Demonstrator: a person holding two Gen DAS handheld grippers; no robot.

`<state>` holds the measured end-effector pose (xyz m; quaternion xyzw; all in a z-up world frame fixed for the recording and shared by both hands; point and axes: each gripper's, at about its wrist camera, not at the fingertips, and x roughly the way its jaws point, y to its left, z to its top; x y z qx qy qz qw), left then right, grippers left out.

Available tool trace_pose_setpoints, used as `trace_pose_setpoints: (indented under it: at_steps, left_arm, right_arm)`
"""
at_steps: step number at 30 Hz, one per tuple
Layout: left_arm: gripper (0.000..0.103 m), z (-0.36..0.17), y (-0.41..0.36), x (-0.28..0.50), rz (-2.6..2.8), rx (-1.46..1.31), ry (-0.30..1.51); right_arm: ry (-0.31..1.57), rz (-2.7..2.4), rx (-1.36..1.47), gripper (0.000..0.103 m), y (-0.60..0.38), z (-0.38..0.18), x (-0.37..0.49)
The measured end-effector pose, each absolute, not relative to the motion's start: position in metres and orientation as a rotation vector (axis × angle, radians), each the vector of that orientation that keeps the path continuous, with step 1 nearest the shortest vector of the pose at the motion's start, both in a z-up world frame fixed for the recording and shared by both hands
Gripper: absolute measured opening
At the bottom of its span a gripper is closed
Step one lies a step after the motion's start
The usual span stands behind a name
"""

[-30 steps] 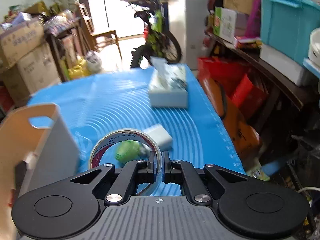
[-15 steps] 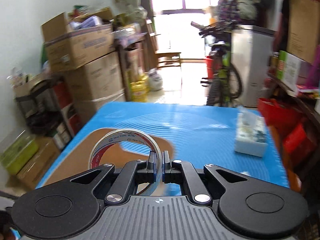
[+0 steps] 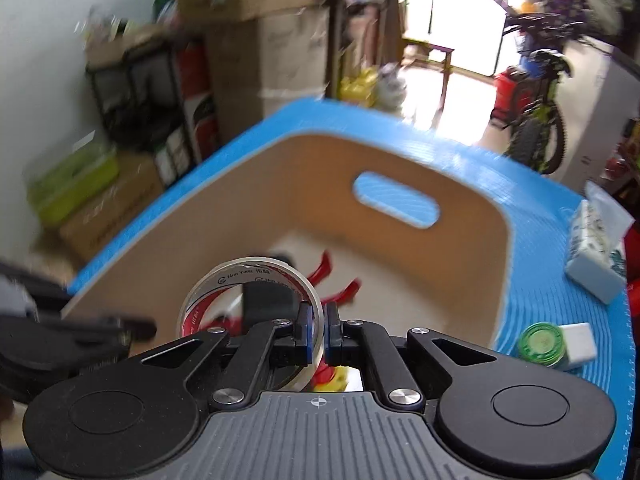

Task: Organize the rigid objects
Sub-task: 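Carry the tape roll into the basket and release it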

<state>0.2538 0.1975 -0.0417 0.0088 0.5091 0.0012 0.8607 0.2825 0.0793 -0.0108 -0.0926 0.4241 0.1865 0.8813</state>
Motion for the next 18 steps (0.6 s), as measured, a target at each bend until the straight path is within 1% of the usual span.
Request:
trace_pose_setpoints:
  at_steps: [2,5,6,7,8,9,10,14,16,18]
  left_arm:
    - [0.009,-0.042,0.198,0.254,0.002,0.018,1.069]
    - [0.009,-0.042,0.198,0.254,0.002,0.019,1.069]
    - [0.009,-0.042,0.198,0.254,0.002,0.02,1.068]
    - [0.009,-0.042,0.198,0.254,0.003,0.02,1.068]
    - [0.009,-0.043,0.198,0.255,0.003,0.021,1.068]
    - [0.009,-0.043,0.198,0.255,0.003,0.02,1.068]
    - [0.009,-0.043,0.198,0.255,0.003,0.021,1.068]
    - [0.009,-0.042,0.197,0.254,0.004,0.022,1.068]
    - [0.009,-0.042,0.197,0.254,0.004,0.022,1.069]
    - [0.01,-0.043,0.197,0.254,0.004,0.022,1.068]
  right_arm:
    - [0.918,0.399,-0.209,0.016,0.084,-0.018,0.282]
    - [0.937,0.42,-0.214,0.02,0.085,-0.021,0.281]
    - [0.932,0.426,-0.212,0.026,0.084,-0.019,0.28]
    - [0.924,0.435,-0.205,0.036,0.083,-0.016,0.279]
    - [0.918,0.442,-0.196,0.041,0.079,-0.012,0.278]
    - [0.907,0.444,-0.183,0.053,0.076,-0.007,0.278]
    - [0.893,0.441,-0.17,0.058,0.071,-0.003,0.277]
    - [0.836,0.433,-0.152,0.062,0.051,0.018,0.275]
    - [0.797,0.42,-0.147,0.069,0.041,0.03,0.274]
    - [0.757,0.4,-0.147,0.072,0.028,0.043,0.271]
